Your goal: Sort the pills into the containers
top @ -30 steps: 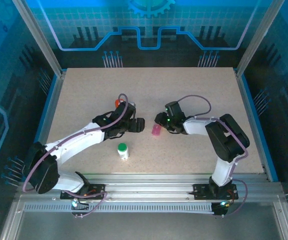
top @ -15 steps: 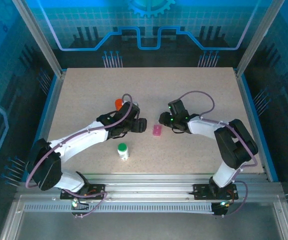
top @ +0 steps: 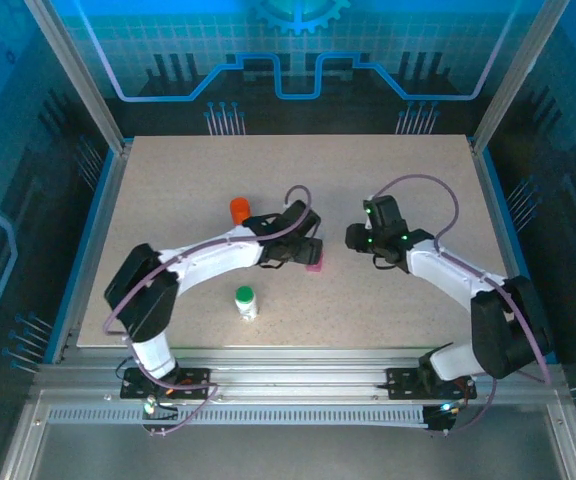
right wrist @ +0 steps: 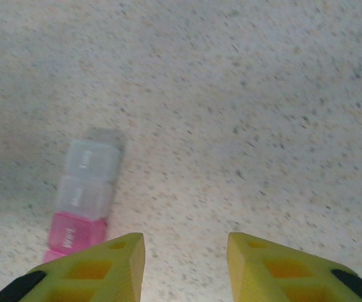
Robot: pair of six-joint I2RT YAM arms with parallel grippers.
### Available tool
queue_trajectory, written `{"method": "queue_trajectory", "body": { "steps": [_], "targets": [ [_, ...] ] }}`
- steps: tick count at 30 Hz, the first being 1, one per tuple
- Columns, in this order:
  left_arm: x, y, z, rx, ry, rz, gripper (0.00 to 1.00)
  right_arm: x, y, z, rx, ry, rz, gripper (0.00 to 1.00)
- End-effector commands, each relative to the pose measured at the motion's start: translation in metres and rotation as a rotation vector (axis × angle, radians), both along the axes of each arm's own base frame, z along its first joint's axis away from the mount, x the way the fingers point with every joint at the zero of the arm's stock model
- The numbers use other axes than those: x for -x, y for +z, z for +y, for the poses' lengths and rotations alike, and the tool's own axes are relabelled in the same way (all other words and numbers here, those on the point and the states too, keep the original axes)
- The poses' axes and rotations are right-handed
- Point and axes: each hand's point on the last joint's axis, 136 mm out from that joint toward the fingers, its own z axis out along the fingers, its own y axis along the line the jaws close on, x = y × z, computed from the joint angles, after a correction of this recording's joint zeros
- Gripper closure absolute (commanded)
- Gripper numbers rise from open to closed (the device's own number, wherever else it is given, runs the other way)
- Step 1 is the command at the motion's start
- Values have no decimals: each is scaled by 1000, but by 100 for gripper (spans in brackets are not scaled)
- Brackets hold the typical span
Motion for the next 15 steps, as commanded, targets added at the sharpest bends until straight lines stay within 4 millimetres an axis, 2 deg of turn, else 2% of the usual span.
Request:
{"method": "queue_trajectory", "body": {
  "steps": [1,5,11,15],
  "targets": [
    [3,-17,-1,-101,-20,44,23,10,-12,-8,-23,27,49,60],
    [-4,-28,-2,-173,-58,55,23,8,-16,-11,-107,23,60,61],
    [-8,-42,-12,-189,-78,96,22,6,-23,-6,-160,32,65,61],
    [-16,-44,-20,-204,-113,95,22,7,-27,-4,-192,34,68,61]
  ]
}}
